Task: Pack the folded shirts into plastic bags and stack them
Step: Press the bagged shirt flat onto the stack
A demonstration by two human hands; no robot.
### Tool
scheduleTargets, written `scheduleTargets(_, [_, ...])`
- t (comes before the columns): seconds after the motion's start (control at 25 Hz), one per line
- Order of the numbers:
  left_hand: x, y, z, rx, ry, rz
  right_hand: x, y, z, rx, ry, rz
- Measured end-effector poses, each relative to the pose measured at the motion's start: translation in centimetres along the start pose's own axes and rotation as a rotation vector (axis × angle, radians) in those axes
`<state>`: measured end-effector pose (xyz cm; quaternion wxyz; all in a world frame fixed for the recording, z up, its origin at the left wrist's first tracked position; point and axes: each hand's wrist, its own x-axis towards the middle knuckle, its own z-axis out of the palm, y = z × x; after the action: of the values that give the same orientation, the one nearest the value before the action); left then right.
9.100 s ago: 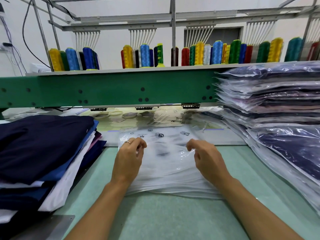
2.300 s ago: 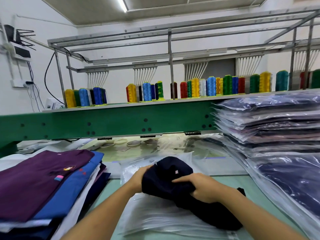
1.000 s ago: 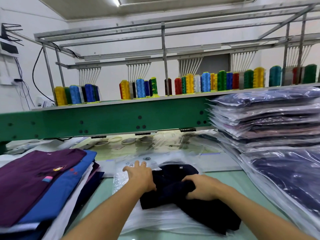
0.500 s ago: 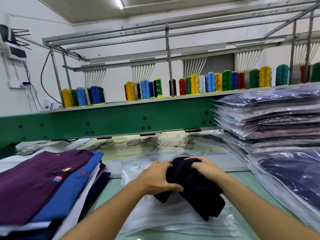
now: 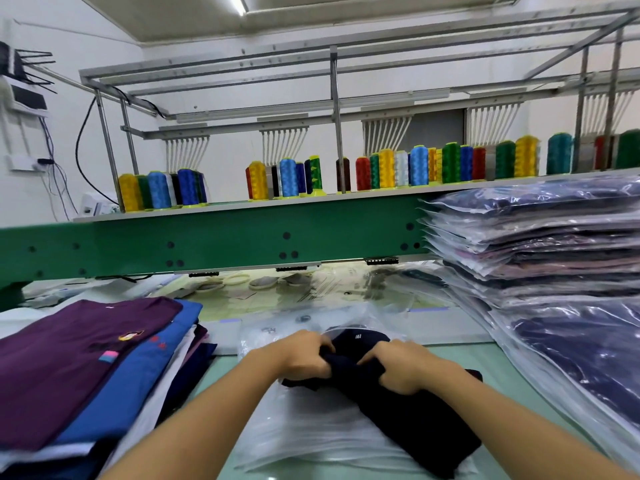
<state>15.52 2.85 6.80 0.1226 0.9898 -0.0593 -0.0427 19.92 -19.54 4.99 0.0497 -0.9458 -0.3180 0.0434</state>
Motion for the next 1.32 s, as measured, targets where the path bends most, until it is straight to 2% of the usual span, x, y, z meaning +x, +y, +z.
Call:
scheduleTargets(0.08, [-0.4, 0.7, 0.0, -0.178, 0.066, 0.058, 1.1, -0.5, 0.0, 0.127, 0.015, 0.038])
scheduleTargets(0.2, [-0.5, 1.9, 0.0, -0.084, 0.329, 0.147, 2.6, -1.5, 0.0, 0.317, 0.055, 0.070])
scheduleTargets(0.32, [-0.1, 2.4, -0.3, -0.251, 0.393, 0.127, 3.4, -2.1, -0.3, 0.397, 0.138, 0.119])
scheduleTargets(0.36, [0.1, 2.5, -0.4, -0.237, 0.470, 0.126, 3.6, -2.1, -0.5, 0.419, 0.176, 0.149])
scheduleTargets(0.44, [0.1, 2.3, -0.5, -0.005, 0.651, 0.135, 3.6, -2.2, -0.5, 0.415, 0.229, 0.199])
scheduleTargets(0.52, [0.0, 1.8, -0.2, 0.222, 0.739, 0.080, 3.5, -2.8, -0.1, 0.307, 0.205, 0.165])
scheduleTargets(0.64, [0.7, 1.6, 0.5, 0.321, 0.681, -0.036, 3.6, -4.2, 0.7, 0.079, 0.127, 0.069])
scheduleTargets(0.8, [1.6, 3.5, 0.2, 0.355, 0.510, -0.017, 4.6, -5.2, 0.9, 0.024, 0.107, 0.042])
scheduleTargets(0.92, [1.4, 4.2, 0.0, 0.297, 0.500, 0.071, 5.6, -5.0, 0.8, 0.048, 0.116, 0.061])
scheduleTargets(1.12, [0.7, 5.6, -0.5, 0.367, 0.553, 0.228, 6.8, -4.9, 0.2, 0.139, 0.141, 0.119])
scheduleTargets(1.24, [0.3, 3.7, -0.7, 0.266, 0.628, 0.173, 7.2, -5.3, -0.5, 0.323, 0.230, 0.119])
scheduleTargets(1.32, [0.4, 1.8, -0.3, 0.117, 0.571, 0.117, 7.1, -5.5, -0.5, 0.417, 0.304, 0.100])
